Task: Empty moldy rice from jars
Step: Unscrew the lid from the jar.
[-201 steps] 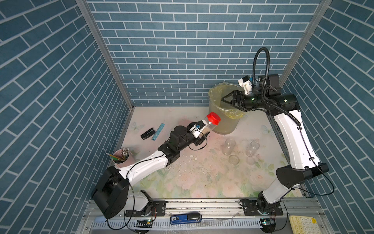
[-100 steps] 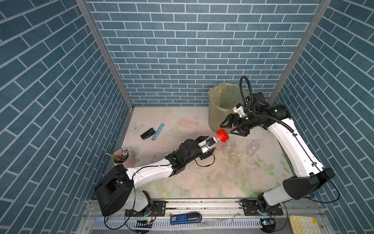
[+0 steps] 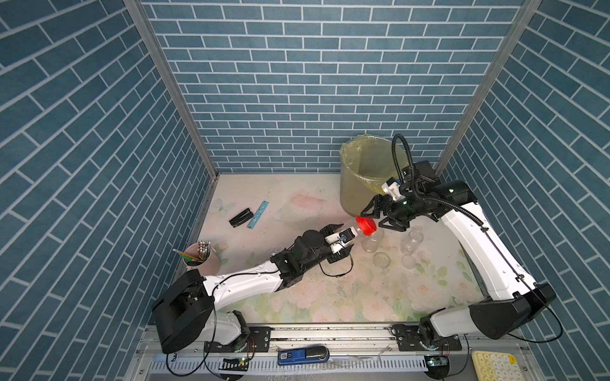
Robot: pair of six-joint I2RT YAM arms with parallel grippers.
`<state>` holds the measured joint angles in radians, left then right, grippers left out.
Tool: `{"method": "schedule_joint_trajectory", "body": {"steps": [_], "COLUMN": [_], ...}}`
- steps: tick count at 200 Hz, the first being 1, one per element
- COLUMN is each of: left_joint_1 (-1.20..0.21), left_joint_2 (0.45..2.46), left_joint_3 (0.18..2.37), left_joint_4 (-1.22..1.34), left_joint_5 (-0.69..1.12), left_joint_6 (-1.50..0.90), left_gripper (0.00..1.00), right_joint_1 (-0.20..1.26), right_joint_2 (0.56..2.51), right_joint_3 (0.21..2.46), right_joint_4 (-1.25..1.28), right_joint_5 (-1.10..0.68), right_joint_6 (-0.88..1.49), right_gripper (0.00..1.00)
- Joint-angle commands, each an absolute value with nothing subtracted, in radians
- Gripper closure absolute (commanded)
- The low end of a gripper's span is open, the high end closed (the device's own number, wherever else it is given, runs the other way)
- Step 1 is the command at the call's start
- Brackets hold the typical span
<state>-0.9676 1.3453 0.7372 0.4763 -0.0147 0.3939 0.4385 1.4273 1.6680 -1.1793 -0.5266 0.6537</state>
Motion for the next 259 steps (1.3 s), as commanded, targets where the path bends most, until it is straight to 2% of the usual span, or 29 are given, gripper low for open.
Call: {"method": "schedule_joint_trajectory", "body": {"steps": [1, 105, 127, 141, 166, 191, 226, 241, 259], "left_joint_1": [-0.975, -0.975, -0.975, -0.974, -0.953, -0.870, -0.790, -0.788, -0.788], "left_joint_2": [1.308, 1.319, 1.314, 1.302, 1.258, 1.215, 1.191, 1.183, 1.174], "left_joint_3": [0.732, 0.736, 0.738, 0.744, 0.743, 0.708, 0.623, 0.642, 0.644], "left_joint_4": [0.526, 0.520, 0.517, 0.496, 0.452, 0.497, 0.693, 0.659, 0.674], "left_joint_5": [-0.024, -0.054, -0.053, -0.036, 0.074, 0.306, 0.397, 0.414, 0.429], "left_joint_6": [0.397, 0.404, 0.394, 0.385, 0.323, 0.162, -0.009, -0.023, -0.057], "left_gripper": [0.70, 0.70, 0.70, 0.70, 0.70, 0.69, 0.68, 0.68, 0.70], "right_joint_1": [0.443, 0.474, 0.475, 0.475, 0.475, 0.474, 0.474, 0.473, 0.469], "right_joint_2": [1.433, 1.442, 1.433, 1.427, 1.412, 1.359, 1.298, 1.286, 1.288], "right_joint_3": [1.657, 1.625, 1.623, 1.621, 1.599, 1.534, 1.497, 1.512, 1.533], "right_joint_4": [-1.161, -1.137, -1.138, -1.111, -1.050, -0.934, -0.946, -1.034, -1.080], "right_joint_5": [-0.548, -0.605, -0.603, -0.646, -0.798, -0.852, -0.904, -0.876, -0.798], "right_joint_6": [0.631, 0.619, 0.596, 0.554, 0.351, 0.128, -0.238, -0.416, -0.524], "right_gripper": [0.16, 0.29, 0.41, 0.58, 0.69, 0.73, 0.75, 0.75, 0.79]}}
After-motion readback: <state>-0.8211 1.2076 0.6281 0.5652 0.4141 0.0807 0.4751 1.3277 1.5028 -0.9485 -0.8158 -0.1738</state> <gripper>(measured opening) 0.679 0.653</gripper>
